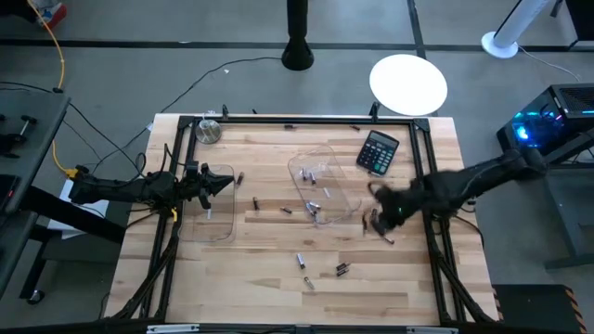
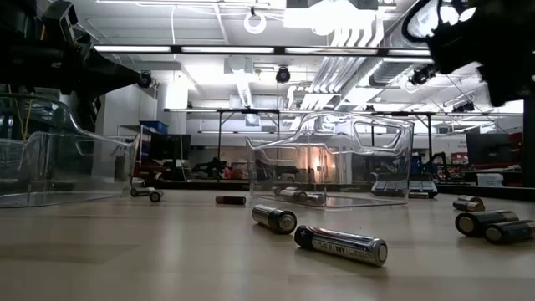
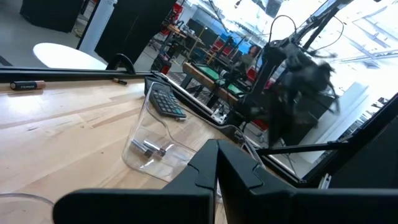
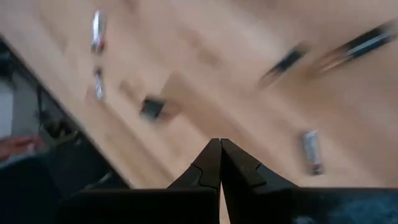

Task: Sort batteries
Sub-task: Put the silver battery into the right transparent bin

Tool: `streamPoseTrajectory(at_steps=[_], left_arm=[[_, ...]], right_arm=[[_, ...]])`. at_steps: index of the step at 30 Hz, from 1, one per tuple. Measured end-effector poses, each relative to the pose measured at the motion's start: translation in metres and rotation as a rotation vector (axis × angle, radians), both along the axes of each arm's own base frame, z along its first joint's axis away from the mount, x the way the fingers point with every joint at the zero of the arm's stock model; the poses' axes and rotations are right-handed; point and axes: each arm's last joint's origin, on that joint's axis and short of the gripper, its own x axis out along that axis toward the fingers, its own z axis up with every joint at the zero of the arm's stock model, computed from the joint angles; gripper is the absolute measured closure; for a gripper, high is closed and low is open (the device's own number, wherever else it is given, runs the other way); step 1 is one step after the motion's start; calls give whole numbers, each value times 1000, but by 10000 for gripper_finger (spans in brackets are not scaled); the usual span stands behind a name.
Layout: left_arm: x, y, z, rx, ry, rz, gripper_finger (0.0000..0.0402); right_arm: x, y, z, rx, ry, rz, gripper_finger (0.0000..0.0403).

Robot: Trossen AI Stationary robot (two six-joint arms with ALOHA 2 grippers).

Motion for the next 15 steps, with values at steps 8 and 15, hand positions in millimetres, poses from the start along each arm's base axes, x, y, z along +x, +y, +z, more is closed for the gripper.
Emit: streamPoseTrajectory(at_steps=[8,15], left_arm=[[0,0,0,0,0,0,401],[0,0,0,0,0,0,401]], right_arm=[[13,53,-38,-39,189,94,396],[24,64,-62,-120,286,168,320]])
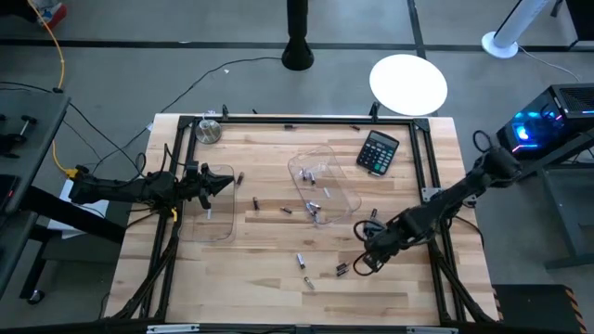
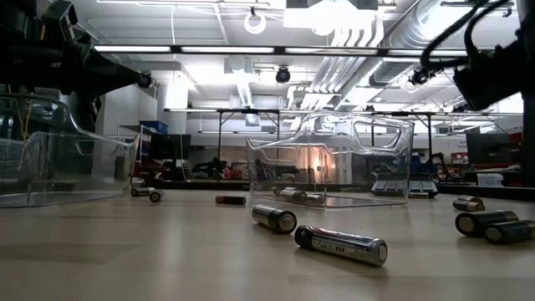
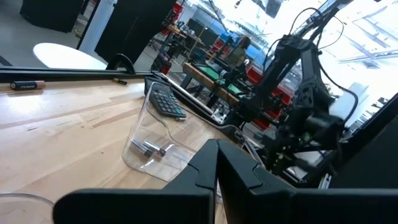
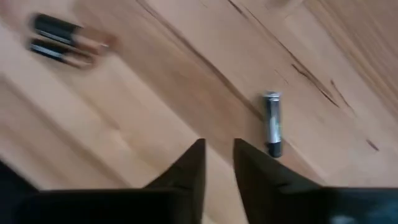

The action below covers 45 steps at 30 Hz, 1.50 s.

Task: Sort batteries
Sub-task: Put the silver battery into the right transparent bin

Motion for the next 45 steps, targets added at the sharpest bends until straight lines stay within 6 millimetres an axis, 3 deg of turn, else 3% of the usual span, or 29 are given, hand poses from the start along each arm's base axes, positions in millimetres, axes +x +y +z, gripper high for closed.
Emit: streamPoseTrajectory(at_steps=[7,17,20,26,29,38,45], left_arm=[[0,0,0,0,0,0,401],[0,0,0,0,0,0,401],[0,0,0,0,0,0,401],[0,0,0,0,0,0,401],[0,0,0,0,0,0,401],[0,0,0,0,0,0,401],[0,0,0,0,0,0,401]], right_arm=[[5,-2,-21,-57,89,10,222],[9,-2,-26,-66,95,-26,211],[7,-2,-28,-68,100,-25,232],[2,-5,-33,-97,109,-19,348],[2,-6,-33,-104,107,9,386],[0,-8,-23,-121,165,13,399],[3,-17,34,-231,124,15,401]])
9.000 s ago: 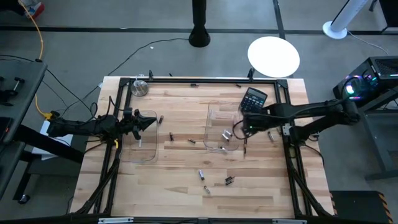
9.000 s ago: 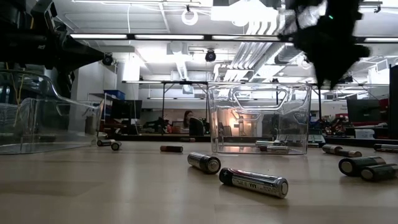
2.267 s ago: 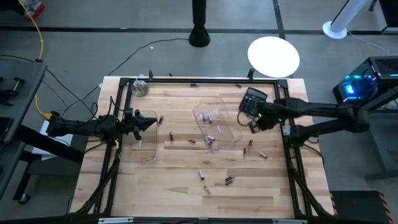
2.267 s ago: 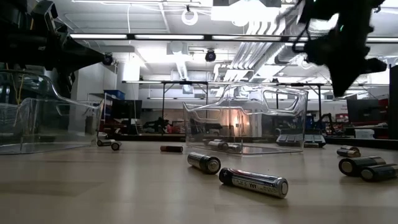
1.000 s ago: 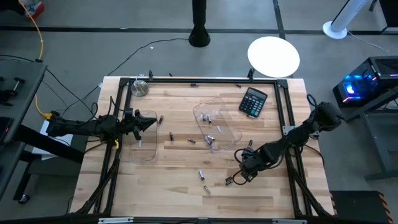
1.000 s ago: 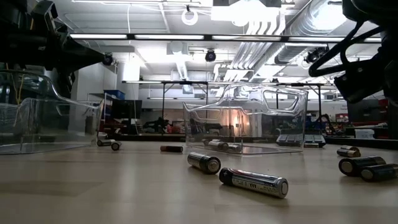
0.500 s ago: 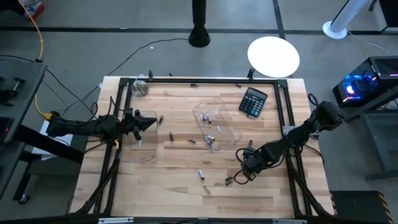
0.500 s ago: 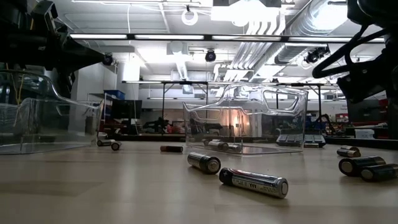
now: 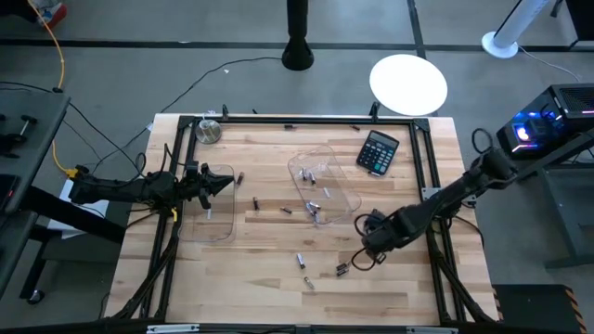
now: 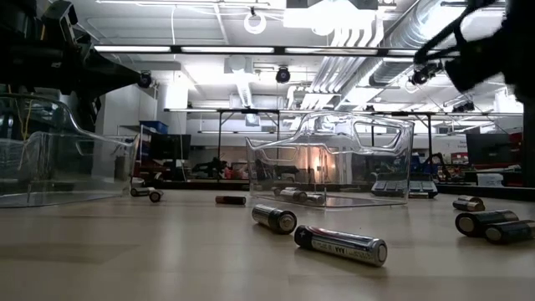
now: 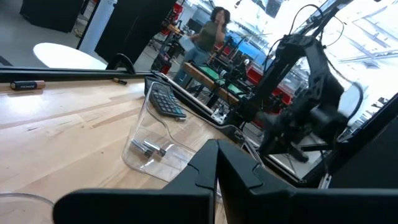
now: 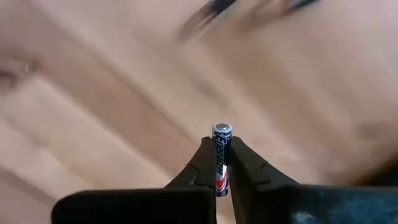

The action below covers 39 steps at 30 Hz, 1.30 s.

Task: Sort batteries
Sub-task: Put the silver battery into the right transparent bin

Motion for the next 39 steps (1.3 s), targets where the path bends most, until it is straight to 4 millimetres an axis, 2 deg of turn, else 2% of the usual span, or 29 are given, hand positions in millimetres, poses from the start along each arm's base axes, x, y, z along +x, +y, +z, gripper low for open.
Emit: streamPoseTrajectory(at_steps=[4,9,12,16,23,27,30,32,35,39], left_arm=[[0,0,0,0,0,0,401],[0,0,0,0,0,-1,401],[0,0,0,0,0,0,401],[0,0,0,0,0,0,401],[0,0,0,0,0,-1,401],[0,0,0,-4,-6,12,401],[0,1,4,-58,-57,37,401],[-1,1,7,-102,-109,34,401],[-1,1,11,-130,-157,33,401],[-1,1,13,-139,-184,30,401]], right_arm=[[17,-10,43,-110,-253,28,402],[50,-33,79,-285,-563,80,402],[72,-48,81,-288,-677,103,396],[89,-66,70,-296,-668,90,363],[93,-91,63,-287,-606,65,254],[96,-95,82,-185,-671,172,216],[98,-86,98,-44,-735,222,210],[101,-72,98,38,-736,249,212],[108,-44,93,116,-712,271,215],[134,1,78,199,-654,233,216]])
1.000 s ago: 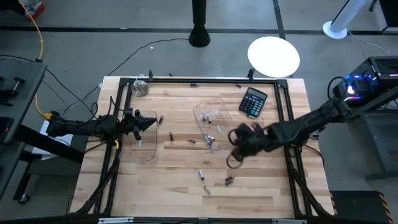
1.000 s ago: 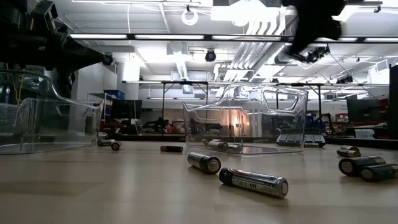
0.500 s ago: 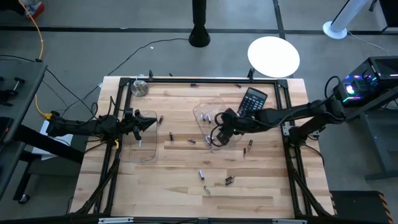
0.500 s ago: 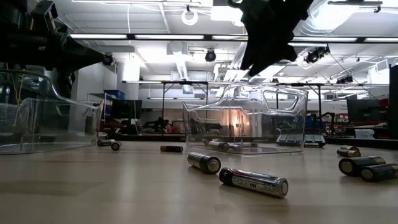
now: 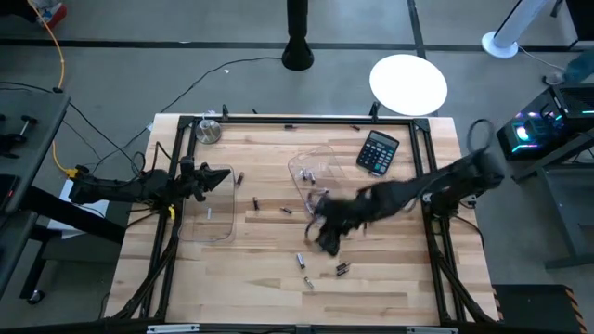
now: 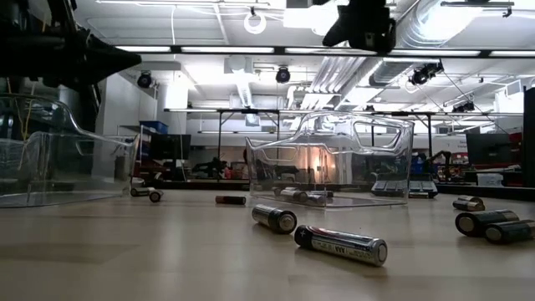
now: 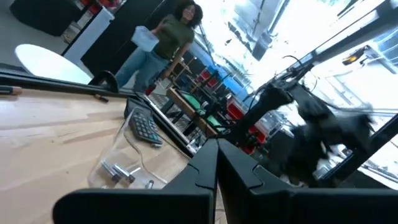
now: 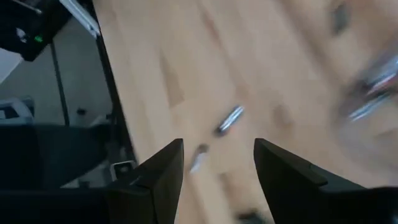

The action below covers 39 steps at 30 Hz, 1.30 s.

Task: Sort batteries
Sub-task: Put the silver battery into the right transparent bin

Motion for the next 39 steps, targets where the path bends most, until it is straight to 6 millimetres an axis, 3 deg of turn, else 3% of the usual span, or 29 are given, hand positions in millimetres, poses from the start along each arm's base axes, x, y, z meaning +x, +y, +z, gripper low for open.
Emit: streamPoseTrajectory(at_steps=[4,7,10,14,20,26,32,35,39], left_arm=[[0,0,0,18,2,8,401],[0,1,0,74,28,36,401],[0,1,-1,92,44,36,401],[0,0,-2,95,50,21,401],[1,-1,-2,105,56,-30,401],[1,-1,-2,105,50,-33,401],[1,-1,-2,106,54,-34,401],[1,-1,-2,107,56,-33,401],[1,-1,-2,107,52,-33,401]], right_arm=[[40,48,-22,49,63,-77,216],[75,72,-42,52,110,-148,216],[102,78,-66,24,252,-255,216],[122,73,-84,-41,423,-441,216],[129,67,-114,9,548,-570,216],[116,67,-120,-71,628,-629,216],[119,61,-122,-81,641,-550,224],[124,61,-133,-65,639,-507,258],[127,62,-140,-49,651,-484,341]])
